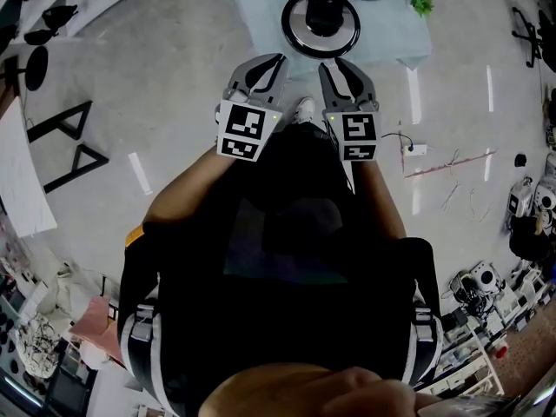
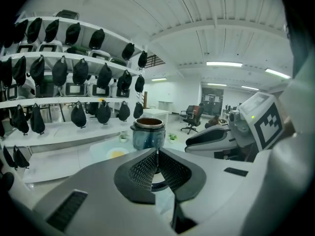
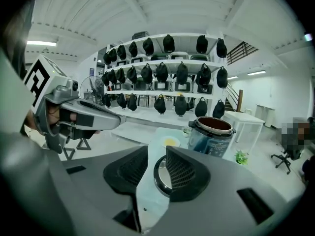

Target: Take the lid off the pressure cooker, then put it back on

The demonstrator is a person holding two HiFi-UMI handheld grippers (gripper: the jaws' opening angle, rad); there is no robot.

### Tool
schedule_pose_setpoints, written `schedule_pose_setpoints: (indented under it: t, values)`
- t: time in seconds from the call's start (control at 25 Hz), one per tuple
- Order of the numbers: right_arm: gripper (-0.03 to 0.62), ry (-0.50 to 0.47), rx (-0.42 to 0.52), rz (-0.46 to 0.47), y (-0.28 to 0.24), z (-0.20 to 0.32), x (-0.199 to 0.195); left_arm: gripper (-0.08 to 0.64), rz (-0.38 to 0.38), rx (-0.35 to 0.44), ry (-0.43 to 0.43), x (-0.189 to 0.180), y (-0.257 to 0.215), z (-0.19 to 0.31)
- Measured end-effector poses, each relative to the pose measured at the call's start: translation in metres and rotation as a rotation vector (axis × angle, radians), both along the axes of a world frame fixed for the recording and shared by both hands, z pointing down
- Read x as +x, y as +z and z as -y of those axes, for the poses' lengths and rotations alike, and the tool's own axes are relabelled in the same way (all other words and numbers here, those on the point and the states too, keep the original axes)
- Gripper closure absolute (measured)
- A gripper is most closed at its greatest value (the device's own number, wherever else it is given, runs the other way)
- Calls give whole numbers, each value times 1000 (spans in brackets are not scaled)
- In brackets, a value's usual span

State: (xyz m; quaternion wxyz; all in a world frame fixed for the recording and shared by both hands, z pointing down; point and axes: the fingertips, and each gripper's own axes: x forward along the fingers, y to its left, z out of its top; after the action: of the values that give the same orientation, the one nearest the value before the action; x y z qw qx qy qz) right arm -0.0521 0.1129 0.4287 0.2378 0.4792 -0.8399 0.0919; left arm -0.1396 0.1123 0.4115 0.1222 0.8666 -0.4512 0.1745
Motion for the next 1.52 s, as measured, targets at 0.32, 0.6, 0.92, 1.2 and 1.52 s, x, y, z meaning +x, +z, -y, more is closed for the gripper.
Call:
schedule_pose_setpoints:
  t: [0.32, 0.6, 0.92, 1.2, 1.52]
  values:
    - [440, 34, 9, 6, -2, -3, -9, 543, 11, 25, 37, -9, -2, -1]
    - [416, 18, 8, -13, 1, 9, -2, 543, 11, 20, 25, -14, 4, 9]
    - [390, -61, 8, -31, 17, 57, 7, 543, 23, 9, -52, -14, 14, 37]
    - [365, -251, -51, -54, 48, 109, 15, 543, 31, -38, -181, 2, 32, 83]
    - [328, -494, -107, -103, 96, 157, 15, 543, 53, -138, -308, 18, 74, 123]
